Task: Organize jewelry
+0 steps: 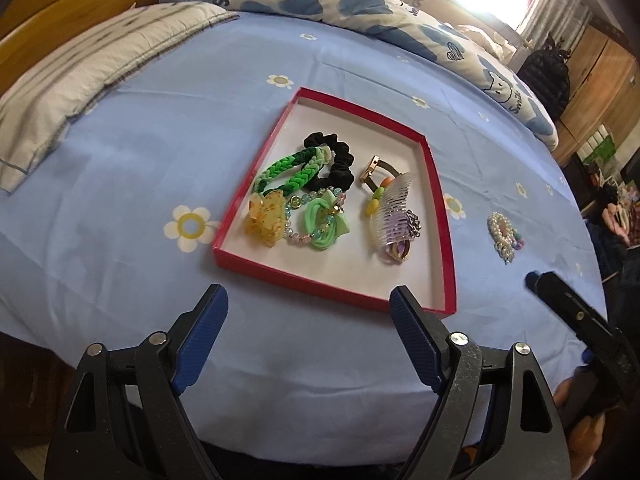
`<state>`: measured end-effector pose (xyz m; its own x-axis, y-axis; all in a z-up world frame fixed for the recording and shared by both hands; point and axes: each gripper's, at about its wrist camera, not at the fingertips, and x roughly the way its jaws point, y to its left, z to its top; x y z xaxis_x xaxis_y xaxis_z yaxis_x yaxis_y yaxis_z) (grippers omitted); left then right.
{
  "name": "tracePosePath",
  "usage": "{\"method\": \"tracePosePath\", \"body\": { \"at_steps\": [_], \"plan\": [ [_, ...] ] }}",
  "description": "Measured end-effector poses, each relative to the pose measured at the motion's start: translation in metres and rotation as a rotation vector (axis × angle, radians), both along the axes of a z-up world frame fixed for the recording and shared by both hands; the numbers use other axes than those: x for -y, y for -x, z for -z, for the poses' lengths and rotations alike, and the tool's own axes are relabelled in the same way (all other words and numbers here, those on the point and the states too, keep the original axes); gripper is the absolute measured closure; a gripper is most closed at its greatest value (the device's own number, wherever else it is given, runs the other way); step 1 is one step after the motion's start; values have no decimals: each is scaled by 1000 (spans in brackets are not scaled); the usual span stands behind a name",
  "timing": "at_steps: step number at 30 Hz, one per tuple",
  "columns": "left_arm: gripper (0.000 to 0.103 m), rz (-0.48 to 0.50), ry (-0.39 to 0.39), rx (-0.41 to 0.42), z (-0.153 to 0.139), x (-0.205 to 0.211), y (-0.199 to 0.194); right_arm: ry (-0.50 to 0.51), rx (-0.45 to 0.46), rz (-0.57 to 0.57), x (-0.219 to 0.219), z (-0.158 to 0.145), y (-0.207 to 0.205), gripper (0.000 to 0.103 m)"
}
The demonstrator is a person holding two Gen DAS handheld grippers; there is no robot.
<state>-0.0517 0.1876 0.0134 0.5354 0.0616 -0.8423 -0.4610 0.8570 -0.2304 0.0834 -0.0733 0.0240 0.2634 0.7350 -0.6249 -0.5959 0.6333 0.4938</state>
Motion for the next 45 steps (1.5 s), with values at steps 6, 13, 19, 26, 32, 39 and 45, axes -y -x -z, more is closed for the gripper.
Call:
{"method": "tracePosePath", "body": {
  "at_steps": [6, 13, 19, 26, 32, 39, 45],
  "plan": [
    [13, -6, -78, 35, -27, 3, 13, 54, 209, -20, -1, -44, 25, 17],
    [0, -22, -202, 68, -49, 7, 19, 77, 329, -106, -13, -75, 40, 2],
    [0, -44, -241, 26, -22, 8, 20, 126, 250, -101, -21, -37, 40, 2],
    [0, -44, -300, -4, -4, 18, 25, 189, 173, -70, -20, 0, 38, 2],
    [0, -37, -318, -20, 3, 22, 26, 211, 187, -57, -24, 7, 43, 2],
    [0, -47, -308, -25, 8, 20, 28, 223, 185, -82, -31, 15, 49, 2],
    [0, -47, -315, -16, 6, 21, 28, 220, 191, -83, -32, 14, 50, 2]
  ]
}}
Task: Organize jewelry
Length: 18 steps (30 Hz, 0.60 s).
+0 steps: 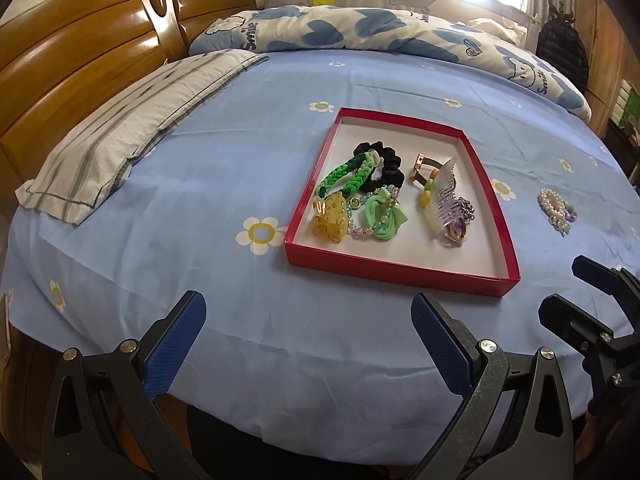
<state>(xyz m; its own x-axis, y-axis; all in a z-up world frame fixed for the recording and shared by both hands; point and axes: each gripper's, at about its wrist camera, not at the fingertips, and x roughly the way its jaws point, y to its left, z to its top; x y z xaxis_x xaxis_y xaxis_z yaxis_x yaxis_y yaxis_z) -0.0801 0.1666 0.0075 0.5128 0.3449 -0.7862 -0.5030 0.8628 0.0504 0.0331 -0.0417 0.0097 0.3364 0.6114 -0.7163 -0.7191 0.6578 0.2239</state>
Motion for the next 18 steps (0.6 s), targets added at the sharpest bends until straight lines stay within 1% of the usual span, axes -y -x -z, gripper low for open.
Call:
{"method": "tracePosePath", "body": {
  "at_steps": [18],
  "plan": [
    [0, 8, -47, 19, -7, 8, 1, -17, 11, 14, 2, -3, -2, 2]
  ]
}}
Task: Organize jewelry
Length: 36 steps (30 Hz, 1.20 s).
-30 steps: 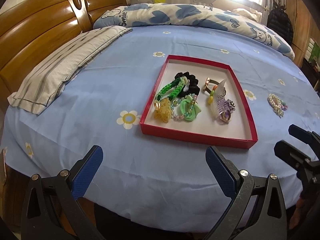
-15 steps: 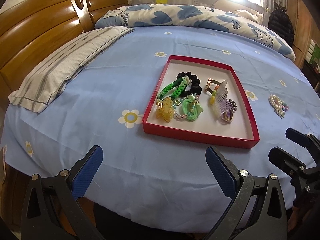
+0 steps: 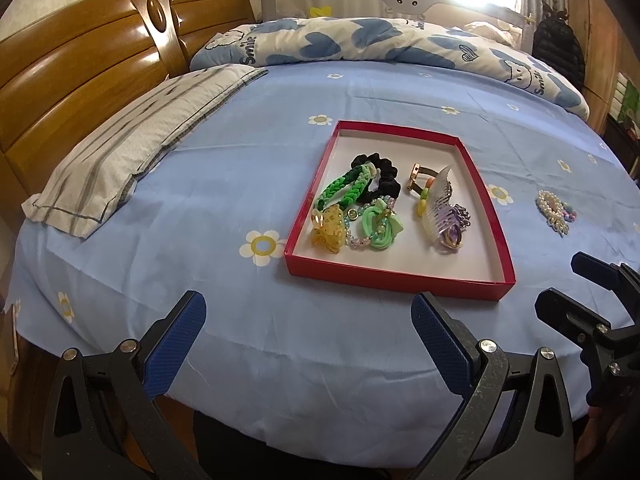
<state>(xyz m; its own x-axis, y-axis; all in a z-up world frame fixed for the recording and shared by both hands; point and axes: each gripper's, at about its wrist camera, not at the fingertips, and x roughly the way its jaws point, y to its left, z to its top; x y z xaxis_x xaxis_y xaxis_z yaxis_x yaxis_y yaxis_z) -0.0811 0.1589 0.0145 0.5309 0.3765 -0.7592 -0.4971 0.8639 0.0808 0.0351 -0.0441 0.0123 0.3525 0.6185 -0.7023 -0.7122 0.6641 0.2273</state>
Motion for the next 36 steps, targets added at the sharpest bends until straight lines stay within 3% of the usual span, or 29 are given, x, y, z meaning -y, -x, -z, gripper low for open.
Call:
{"method": "tracePosePath", "body": {
  "at_steps": [36],
  "plan": [
    [0, -8, 4, -5, 2, -1, 0, -1, 6, -7, -1, -2, 3, 2]
  ]
}}
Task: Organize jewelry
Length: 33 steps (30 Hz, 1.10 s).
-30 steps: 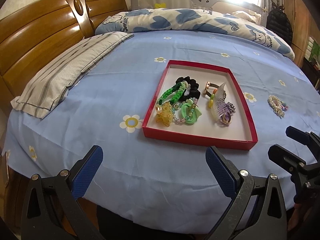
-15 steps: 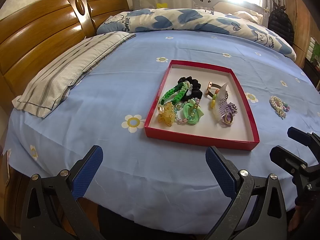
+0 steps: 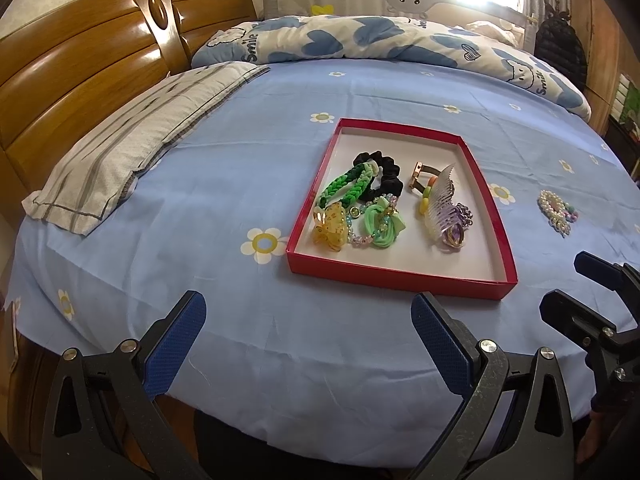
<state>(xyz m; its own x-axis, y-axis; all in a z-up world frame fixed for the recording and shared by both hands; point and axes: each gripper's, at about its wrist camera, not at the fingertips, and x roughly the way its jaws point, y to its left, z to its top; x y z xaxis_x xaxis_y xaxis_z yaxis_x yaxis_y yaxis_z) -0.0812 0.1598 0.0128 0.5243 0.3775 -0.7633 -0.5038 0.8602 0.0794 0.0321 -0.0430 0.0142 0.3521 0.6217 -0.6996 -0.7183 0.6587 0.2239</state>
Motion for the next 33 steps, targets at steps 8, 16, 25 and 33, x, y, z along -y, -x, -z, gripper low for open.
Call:
{"method": "tracePosePath", "body": {
  "at_steps": [8, 16, 25, 33],
  "plan": [
    [0, 2, -1, -2, 0, 1, 0, 0, -1, 0, 0, 0, 0, 2],
    [0, 1, 0, -5, 0, 1, -1, 0, 1, -2, -2, -2, 1, 2],
    [0, -1, 1, -9, 1, 1, -2, -1, 1, -1, -2, -3, 1, 2],
    [0, 3, -7, -11, 2, 2, -2, -3, 2, -1, -3, -4, 1, 2]
  ]
}}
